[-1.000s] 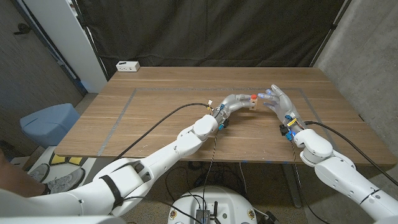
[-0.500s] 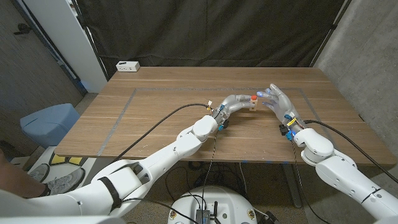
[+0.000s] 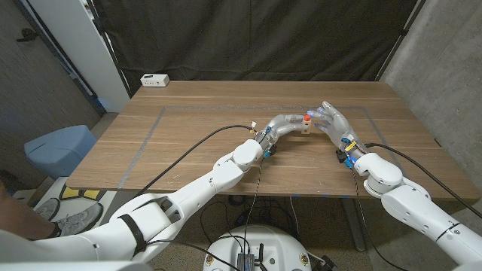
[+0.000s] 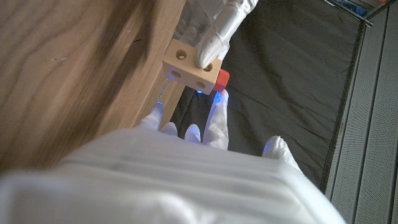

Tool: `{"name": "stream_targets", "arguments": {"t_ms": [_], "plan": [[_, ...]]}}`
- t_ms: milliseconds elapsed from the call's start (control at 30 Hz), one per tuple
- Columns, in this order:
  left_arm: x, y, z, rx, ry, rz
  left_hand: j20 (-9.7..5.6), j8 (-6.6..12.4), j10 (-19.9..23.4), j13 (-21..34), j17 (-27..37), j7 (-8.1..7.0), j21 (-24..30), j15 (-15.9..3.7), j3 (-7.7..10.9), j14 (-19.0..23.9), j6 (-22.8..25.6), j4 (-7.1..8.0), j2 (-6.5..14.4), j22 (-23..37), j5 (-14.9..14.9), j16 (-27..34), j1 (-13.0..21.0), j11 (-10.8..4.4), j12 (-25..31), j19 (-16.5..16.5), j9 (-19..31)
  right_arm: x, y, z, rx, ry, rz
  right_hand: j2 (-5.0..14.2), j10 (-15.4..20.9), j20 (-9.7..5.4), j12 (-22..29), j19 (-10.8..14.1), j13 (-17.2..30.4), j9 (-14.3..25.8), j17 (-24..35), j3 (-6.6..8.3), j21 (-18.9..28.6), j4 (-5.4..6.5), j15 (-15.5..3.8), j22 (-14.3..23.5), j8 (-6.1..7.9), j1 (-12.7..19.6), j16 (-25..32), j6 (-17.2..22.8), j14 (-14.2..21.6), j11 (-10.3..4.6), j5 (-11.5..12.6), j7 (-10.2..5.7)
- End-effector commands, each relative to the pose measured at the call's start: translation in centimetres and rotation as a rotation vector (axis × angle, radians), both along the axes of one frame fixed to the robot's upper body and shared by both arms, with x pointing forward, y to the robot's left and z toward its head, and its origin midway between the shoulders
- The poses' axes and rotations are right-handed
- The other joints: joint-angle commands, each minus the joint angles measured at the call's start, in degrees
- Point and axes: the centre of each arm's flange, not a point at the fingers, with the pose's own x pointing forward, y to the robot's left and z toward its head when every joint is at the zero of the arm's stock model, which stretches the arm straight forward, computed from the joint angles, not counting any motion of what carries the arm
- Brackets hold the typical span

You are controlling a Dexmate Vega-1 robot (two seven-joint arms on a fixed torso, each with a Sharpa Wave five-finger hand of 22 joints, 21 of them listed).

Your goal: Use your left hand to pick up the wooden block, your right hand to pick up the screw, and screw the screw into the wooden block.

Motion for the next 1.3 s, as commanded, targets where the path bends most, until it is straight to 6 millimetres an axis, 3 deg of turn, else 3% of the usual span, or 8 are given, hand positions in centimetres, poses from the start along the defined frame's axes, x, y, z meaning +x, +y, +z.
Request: {"name": "stream_targets", "arguments": {"t_ms": [33,1300], "plan": [[0.08,0.11,0.00,-0.002,0.001,0.000,0.12,0.54,0.5,0.2,0.1,2.36,0.2,-3.19,1.18,0.5,3.1,0.65,1.8,0.3,0.3,0.3,-0.9,-0.16,0.4,0.5,0.2,0.25,0.19,0.05,-0.011,0.010,0.015,0.20,0.0,0.26,0.5,-0.5,0.2,0.1,0.2,-0.29,0.1,0.14,-0.23,0.1,0.85,-0.6,0.3,1.3,-0.5,-0.20,0.2,0.75],[0.50,-0.31,0.10,0.003,0.011,-0.003,0.02,0.53,0.5,0.2,0.1,2.34,0.2,-3.13,1.15,0.5,3.1,0.67,1.8,0.3,0.3,0.3,-1.0,-0.15,0.4,0.6,0.2,-0.03,-0.57,-0.33,0.020,0.017,-0.035,0.89,4.4,-0.04,1.9,1.3,0.2,0.1,-0.1,-0.24,1.0,0.31,-0.76,0.1,3.25,0.0,1.3,8.4,1.9,-0.27,0.8,2.06]]}}
